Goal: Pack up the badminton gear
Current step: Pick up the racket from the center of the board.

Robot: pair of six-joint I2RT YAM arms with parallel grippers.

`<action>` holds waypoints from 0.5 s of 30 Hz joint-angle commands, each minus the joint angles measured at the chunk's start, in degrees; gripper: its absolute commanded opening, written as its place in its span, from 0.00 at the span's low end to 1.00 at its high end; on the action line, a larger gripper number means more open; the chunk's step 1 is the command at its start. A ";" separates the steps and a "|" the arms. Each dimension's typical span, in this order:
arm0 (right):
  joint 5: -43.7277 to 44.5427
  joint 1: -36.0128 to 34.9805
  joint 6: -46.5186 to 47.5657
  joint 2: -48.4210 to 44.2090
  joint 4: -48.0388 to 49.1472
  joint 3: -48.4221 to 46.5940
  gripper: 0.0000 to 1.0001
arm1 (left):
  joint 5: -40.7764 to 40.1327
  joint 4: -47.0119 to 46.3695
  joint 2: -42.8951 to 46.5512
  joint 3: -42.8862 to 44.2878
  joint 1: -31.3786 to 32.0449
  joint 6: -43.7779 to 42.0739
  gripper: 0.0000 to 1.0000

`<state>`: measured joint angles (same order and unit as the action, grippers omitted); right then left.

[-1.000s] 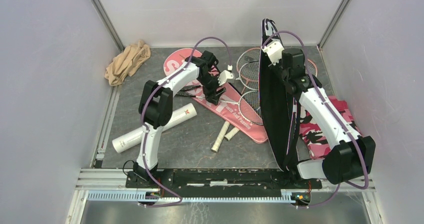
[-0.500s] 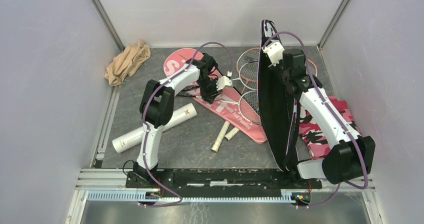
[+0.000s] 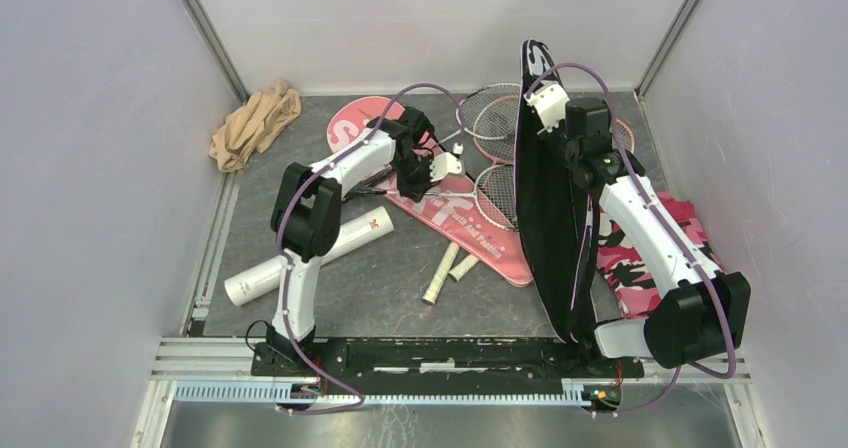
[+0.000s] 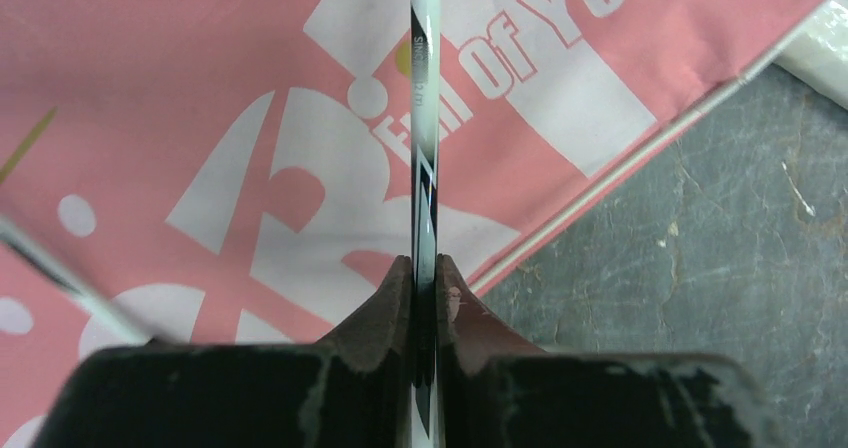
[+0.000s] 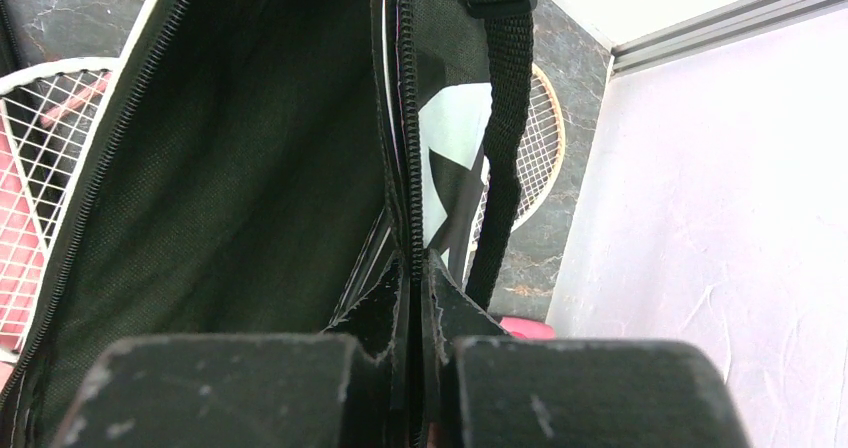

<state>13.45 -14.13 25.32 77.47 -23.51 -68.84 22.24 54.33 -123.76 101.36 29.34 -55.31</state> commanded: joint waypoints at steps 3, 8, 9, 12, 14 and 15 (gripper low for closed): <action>1.91 0.95 -3.06 -0.71 -1.06 -2.91 0.00 | -2.58 3.82 8.40 2.54 -0.16 -4.07 0.02; 1.80 1.71 -3.77 -0.61 -1.09 -4.11 0.00 | -3.97 7.02 11.90 1.61 -0.35 -6.08 0.02; 1.97 1.93 -3.86 -0.44 -0.98 -4.45 0.00 | -4.39 7.29 12.78 1.39 -0.58 -5.96 0.02; 2.17 2.35 -4.68 -0.09 -0.75 -5.09 0.00 | -5.45 7.37 14.84 0.99 -1.68 -4.14 0.02; 1.93 2.61 -5.38 0.10 -0.58 -5.29 0.00 | -6.19 7.37 16.15 0.94 -2.60 -2.12 0.02; 1.71 2.67 -5.85 0.29 -0.48 -5.30 0.00 | -7.10 7.37 16.90 0.94 -3.01 -1.02 0.02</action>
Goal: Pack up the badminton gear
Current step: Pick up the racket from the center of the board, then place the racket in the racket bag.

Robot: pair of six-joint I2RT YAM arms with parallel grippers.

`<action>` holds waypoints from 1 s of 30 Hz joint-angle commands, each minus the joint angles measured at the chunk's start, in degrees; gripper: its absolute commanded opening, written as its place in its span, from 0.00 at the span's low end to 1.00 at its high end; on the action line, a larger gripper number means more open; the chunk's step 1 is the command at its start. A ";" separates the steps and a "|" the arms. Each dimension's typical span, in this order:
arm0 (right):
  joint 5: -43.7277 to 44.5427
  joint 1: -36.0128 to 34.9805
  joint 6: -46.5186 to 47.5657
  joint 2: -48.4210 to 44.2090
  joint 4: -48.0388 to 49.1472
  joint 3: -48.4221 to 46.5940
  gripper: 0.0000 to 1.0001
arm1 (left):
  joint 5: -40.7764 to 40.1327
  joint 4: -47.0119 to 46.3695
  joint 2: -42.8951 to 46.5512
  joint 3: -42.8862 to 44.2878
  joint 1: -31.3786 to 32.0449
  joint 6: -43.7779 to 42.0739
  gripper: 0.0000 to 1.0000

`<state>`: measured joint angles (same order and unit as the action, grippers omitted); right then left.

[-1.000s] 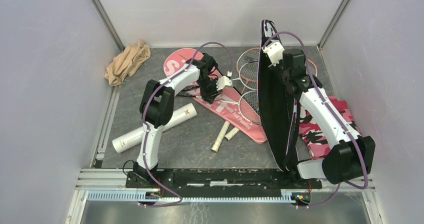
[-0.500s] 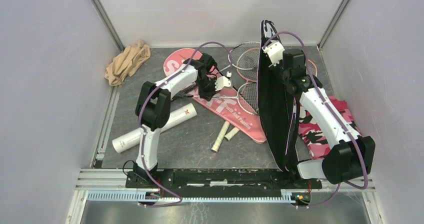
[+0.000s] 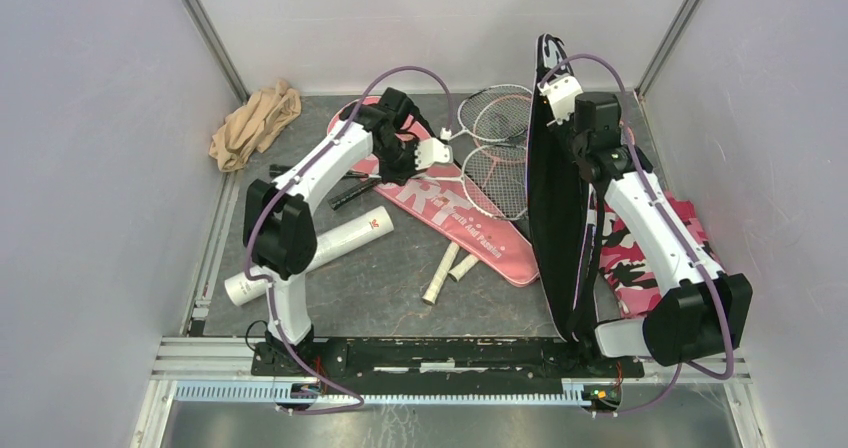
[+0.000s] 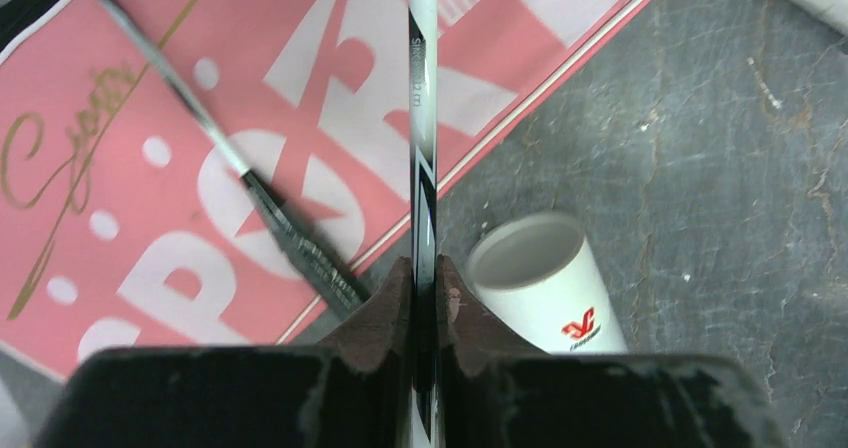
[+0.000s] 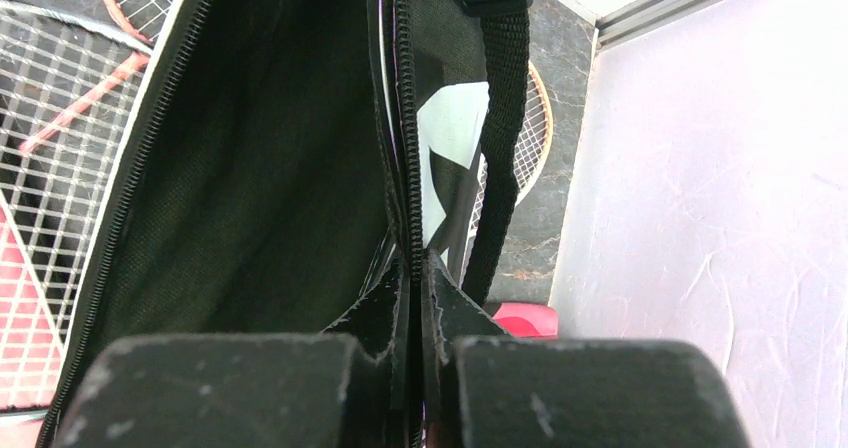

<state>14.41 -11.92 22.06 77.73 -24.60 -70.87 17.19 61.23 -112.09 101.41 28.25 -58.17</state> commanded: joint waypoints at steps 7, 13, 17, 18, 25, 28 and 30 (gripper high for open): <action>0.03 0.51 -5.56 3.34 1.04 -5.05 0.00 | -9.16 -2.29 11.41 -2.83 -3.42 13.04 0.02; 2.46 0.57 -7.74 6.63 3.08 -6.52 0.00 | -16.35 -4.55 15.88 -6.80 -3.40 19.04 0.02; 3.75 0.58 -9.75 8.06 4.25 -7.44 0.00 | -19.80 -6.55 20.17 -9.88 -3.45 19.74 0.02; 4.08 0.58 -10.20 8.48 4.38 -7.76 0.00 | -20.33 -7.03 21.22 -10.57 -3.39 19.87 0.02; 4.51 0.52 -11.57 11.49 4.06 -10.05 0.00 | -21.64 -7.96 26.98 -12.33 -2.78 21.57 0.02; 3.35 0.54 -12.66 13.10 3.77 -11.15 0.00 | -21.69 -7.60 28.39 -12.81 -0.45 22.75 0.02; 2.13 0.51 -13.48 14.19 3.50 -11.96 0.00 | -21.77 -7.61 29.31 -13.46 1.49 23.85 0.02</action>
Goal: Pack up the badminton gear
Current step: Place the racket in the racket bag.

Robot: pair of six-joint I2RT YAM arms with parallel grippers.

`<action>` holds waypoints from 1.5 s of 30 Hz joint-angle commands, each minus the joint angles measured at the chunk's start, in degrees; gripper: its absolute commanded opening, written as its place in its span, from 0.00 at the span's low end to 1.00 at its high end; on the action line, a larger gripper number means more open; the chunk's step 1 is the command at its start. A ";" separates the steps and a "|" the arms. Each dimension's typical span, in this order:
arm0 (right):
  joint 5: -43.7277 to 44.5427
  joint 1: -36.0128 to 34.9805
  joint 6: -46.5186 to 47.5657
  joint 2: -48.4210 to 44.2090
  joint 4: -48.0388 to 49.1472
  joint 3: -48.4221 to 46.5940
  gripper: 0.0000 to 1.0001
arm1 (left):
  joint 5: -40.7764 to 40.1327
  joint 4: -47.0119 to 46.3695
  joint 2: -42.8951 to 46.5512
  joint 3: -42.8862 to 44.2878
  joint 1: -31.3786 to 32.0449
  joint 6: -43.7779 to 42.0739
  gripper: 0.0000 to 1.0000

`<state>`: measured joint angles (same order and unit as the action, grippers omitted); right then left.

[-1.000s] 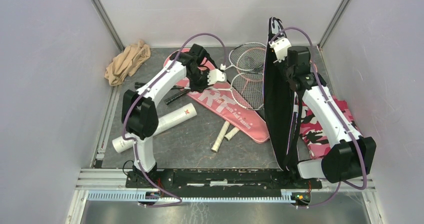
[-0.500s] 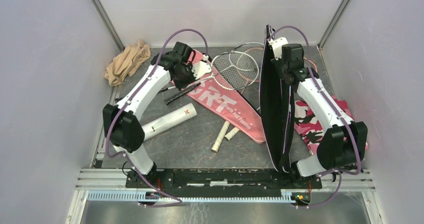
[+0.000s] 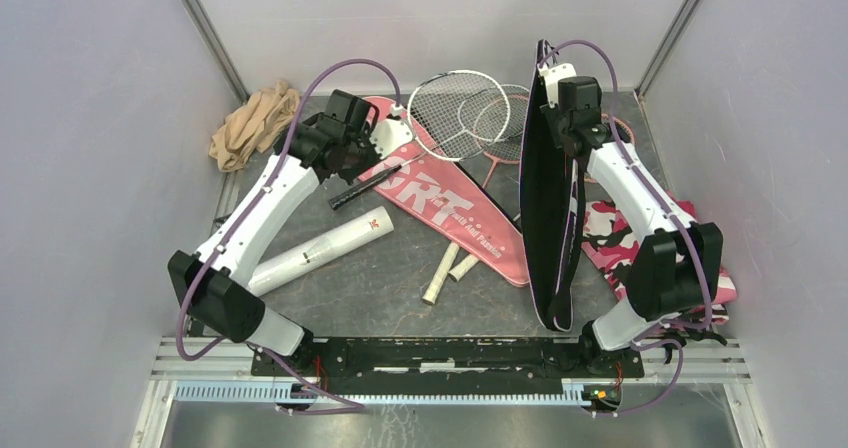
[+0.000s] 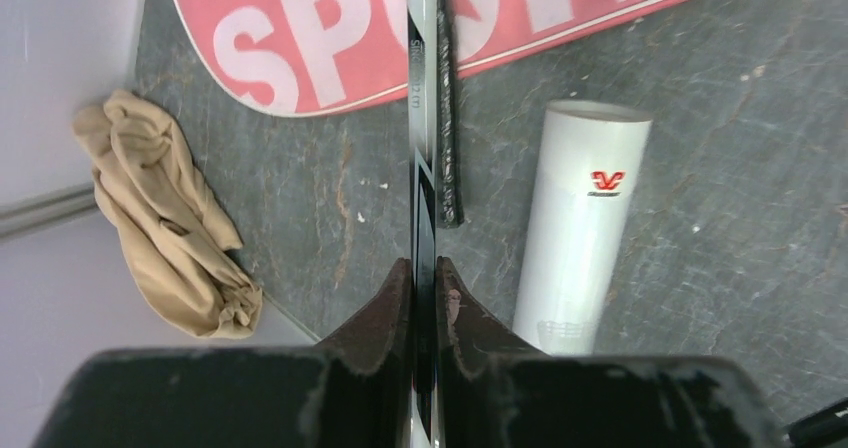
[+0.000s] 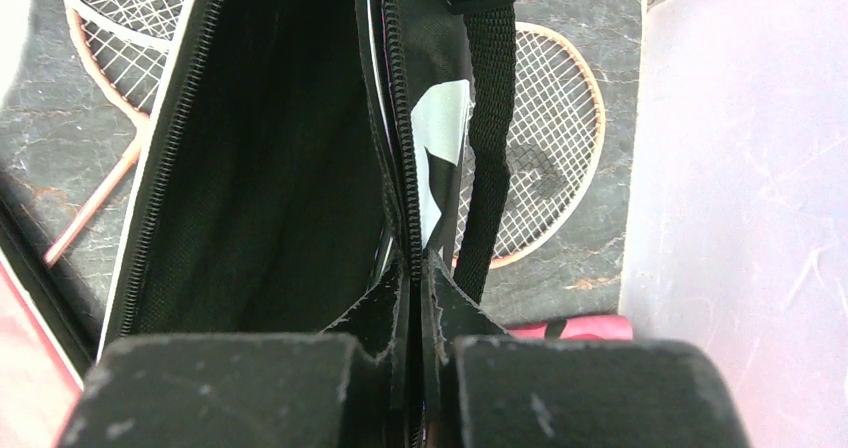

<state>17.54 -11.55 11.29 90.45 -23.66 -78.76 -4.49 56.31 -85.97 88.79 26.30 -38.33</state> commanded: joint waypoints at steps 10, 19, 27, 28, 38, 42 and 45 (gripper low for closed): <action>-4.41 0.06 -5.44 5.43 1.73 -6.40 0.00 | -2.29 -3.03 3.34 -2.31 10.19 8.72 0.02; -6.77 0.06 -6.73 4.43 2.16 -5.83 0.00 | -9.82 -4.18 -3.88 -0.96 15.61 11.37 0.02; -12.33 0.09 -10.21 5.15 2.67 -4.14 0.00 | -6.89 -6.31 -15.01 8.88 18.51 19.44 0.02; -13.10 0.04 -10.53 5.47 2.70 -4.02 0.00 | -4.88 -6.90 -16.86 10.19 18.51 20.98 0.02; -17.12 0.05 -14.47 6.38 4.49 -1.80 0.00 | 6.05 -14.94 -26.95 18.89 18.43 41.45 0.02; -17.38 0.19 -15.22 7.02 5.43 -1.22 0.00 | 7.01 -21.51 -28.19 18.83 18.32 49.47 0.02; -19.53 0.21 -15.79 7.96 5.36 -1.73 0.00 | 11.63 -26.52 -29.83 18.99 18.34 55.35 0.02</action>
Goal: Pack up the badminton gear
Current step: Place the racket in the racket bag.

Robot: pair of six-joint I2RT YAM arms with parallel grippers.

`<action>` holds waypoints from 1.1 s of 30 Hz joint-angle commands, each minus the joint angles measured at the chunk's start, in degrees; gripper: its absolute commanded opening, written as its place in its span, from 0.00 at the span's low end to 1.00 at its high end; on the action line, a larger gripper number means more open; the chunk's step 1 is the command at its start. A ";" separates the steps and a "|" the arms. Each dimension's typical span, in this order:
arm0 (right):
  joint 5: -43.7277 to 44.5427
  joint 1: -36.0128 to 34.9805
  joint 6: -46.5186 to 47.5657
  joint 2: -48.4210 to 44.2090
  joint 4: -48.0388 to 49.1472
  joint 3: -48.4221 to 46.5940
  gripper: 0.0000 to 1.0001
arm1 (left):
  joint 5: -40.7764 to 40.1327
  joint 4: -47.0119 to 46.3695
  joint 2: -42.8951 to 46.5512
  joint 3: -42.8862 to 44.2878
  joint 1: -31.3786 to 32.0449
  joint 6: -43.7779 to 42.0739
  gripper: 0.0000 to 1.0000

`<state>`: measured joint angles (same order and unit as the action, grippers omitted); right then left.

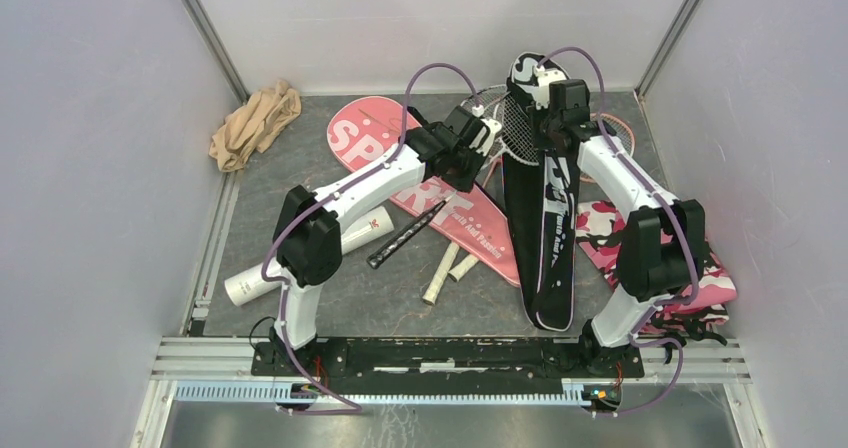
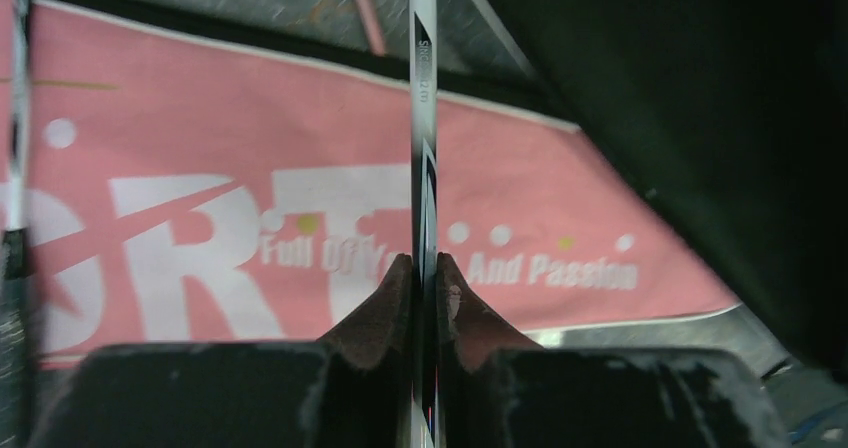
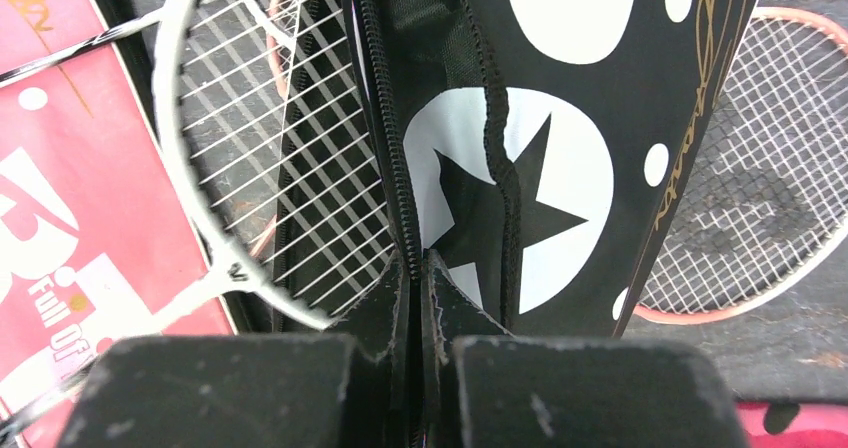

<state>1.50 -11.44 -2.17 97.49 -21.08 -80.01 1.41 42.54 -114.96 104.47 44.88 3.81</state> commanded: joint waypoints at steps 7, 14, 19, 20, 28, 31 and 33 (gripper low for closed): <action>-6.85 1.52 -4.27 2.56 2.76 -2.34 0.00 | 19.06 -23.48 -11.88 7.36 -0.59 25.93 0.05; -10.93 4.16 -5.28 3.21 3.16 -3.05 0.00 | 31.47 -32.80 -20.33 11.07 -0.59 34.05 0.19; -13.55 6.06 -5.55 3.49 3.89 -3.30 0.00 | 35.64 -34.67 -19.38 7.40 -0.69 33.54 0.29; -14.44 6.47 -5.69 3.66 3.90 -3.39 0.00 | 36.53 -34.83 -19.08 6.59 -0.71 33.47 0.31; -21.27 9.75 -5.61 4.50 4.40 -3.08 0.00 | 40.80 -36.56 -16.84 -0.02 -0.67 33.26 0.52; -22.88 10.71 -6.23 4.32 5.12 -2.44 0.00 | 40.71 -38.20 -15.73 -2.79 -0.50 33.41 0.60; -23.88 11.12 -6.75 4.28 5.50 -2.32 0.00 | 40.73 -39.13 -15.05 -4.34 -0.34 33.75 0.61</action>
<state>-18.68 -1.39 -7.40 101.97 -20.12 -80.55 39.83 6.76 -135.39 102.45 44.12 35.62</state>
